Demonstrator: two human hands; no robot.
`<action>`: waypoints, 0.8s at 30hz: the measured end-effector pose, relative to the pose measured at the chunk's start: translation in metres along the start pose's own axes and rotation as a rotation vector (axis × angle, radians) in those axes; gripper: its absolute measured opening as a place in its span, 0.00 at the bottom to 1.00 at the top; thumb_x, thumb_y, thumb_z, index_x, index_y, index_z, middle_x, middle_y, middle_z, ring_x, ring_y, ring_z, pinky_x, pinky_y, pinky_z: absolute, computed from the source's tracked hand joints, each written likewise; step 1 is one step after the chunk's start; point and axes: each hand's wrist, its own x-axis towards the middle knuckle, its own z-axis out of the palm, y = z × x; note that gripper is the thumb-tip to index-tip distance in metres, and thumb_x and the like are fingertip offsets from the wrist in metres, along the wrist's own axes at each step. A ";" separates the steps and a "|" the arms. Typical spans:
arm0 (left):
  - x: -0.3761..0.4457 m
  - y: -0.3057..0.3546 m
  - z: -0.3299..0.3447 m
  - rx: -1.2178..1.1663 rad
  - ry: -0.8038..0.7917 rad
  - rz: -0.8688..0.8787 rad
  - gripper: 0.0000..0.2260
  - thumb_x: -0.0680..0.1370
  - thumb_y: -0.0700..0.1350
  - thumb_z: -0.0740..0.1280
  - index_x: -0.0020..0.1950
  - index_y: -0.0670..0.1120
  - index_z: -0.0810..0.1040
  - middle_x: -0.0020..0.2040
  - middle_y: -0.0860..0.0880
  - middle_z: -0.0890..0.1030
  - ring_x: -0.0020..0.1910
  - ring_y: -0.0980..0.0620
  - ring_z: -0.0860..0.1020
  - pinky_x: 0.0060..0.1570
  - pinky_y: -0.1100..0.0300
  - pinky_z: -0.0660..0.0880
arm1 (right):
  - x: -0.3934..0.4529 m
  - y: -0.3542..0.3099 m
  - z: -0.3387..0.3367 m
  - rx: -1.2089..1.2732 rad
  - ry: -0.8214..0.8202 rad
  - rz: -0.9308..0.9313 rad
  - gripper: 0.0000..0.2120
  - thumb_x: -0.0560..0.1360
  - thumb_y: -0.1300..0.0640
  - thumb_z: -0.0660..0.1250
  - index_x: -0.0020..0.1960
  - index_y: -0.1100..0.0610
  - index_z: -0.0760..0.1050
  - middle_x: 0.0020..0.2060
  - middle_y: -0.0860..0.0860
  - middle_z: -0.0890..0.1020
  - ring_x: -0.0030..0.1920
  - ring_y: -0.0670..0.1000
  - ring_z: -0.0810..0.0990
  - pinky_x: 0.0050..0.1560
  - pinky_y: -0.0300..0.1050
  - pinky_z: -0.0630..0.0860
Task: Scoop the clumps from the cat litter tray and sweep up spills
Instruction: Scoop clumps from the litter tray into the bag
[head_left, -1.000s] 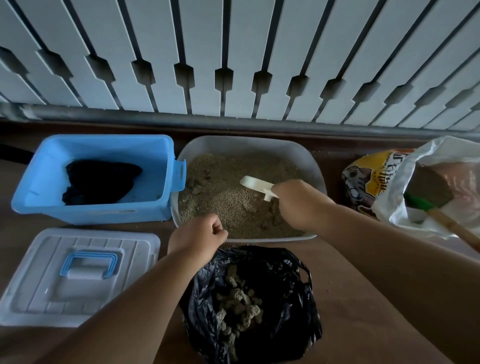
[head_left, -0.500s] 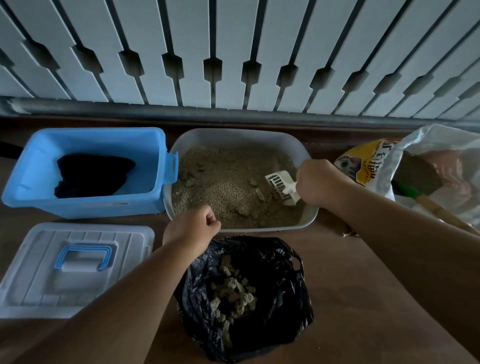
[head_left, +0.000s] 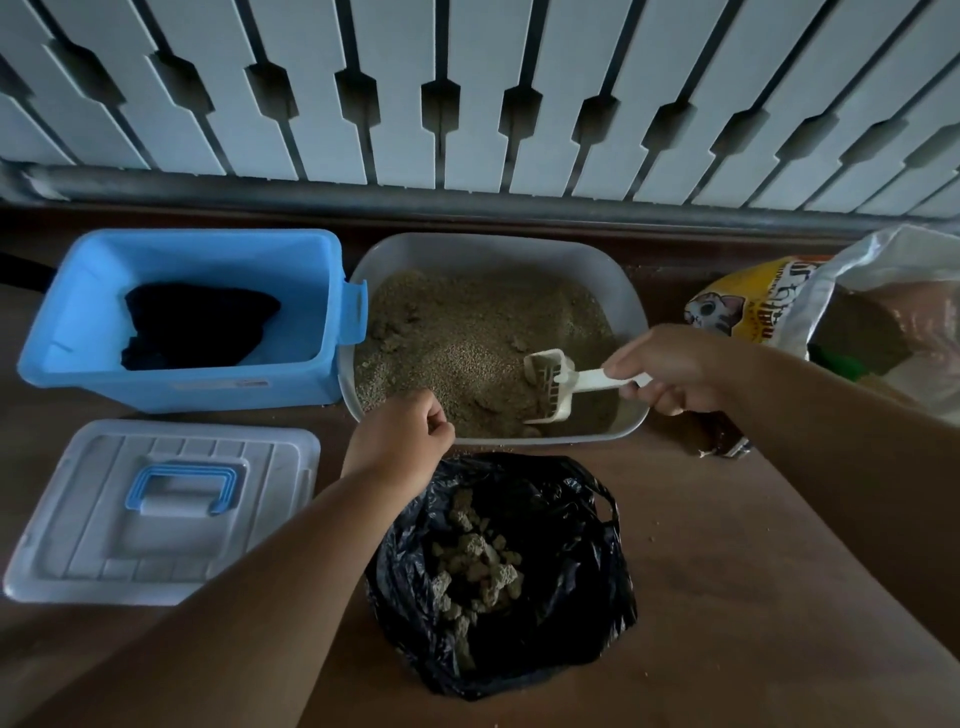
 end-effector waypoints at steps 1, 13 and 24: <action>0.000 0.000 0.001 0.003 0.000 -0.002 0.05 0.79 0.51 0.65 0.44 0.53 0.75 0.36 0.55 0.79 0.35 0.59 0.76 0.31 0.60 0.69 | 0.004 0.002 0.003 0.018 -0.027 0.007 0.12 0.80 0.64 0.63 0.63 0.63 0.74 0.35 0.57 0.75 0.22 0.43 0.64 0.18 0.33 0.59; -0.005 0.002 0.003 -0.001 0.058 0.018 0.04 0.79 0.49 0.65 0.44 0.52 0.75 0.37 0.55 0.77 0.35 0.59 0.75 0.33 0.59 0.71 | 0.026 0.028 0.057 -0.391 -0.006 -0.159 0.11 0.81 0.50 0.65 0.52 0.58 0.78 0.30 0.53 0.79 0.23 0.47 0.73 0.26 0.38 0.69; -0.010 0.002 -0.003 -0.119 -0.008 0.007 0.05 0.79 0.50 0.65 0.44 0.53 0.74 0.39 0.54 0.78 0.36 0.57 0.76 0.34 0.56 0.73 | 0.028 0.042 0.083 -0.787 0.259 -0.334 0.17 0.76 0.40 0.67 0.43 0.54 0.76 0.35 0.50 0.78 0.36 0.49 0.78 0.31 0.43 0.65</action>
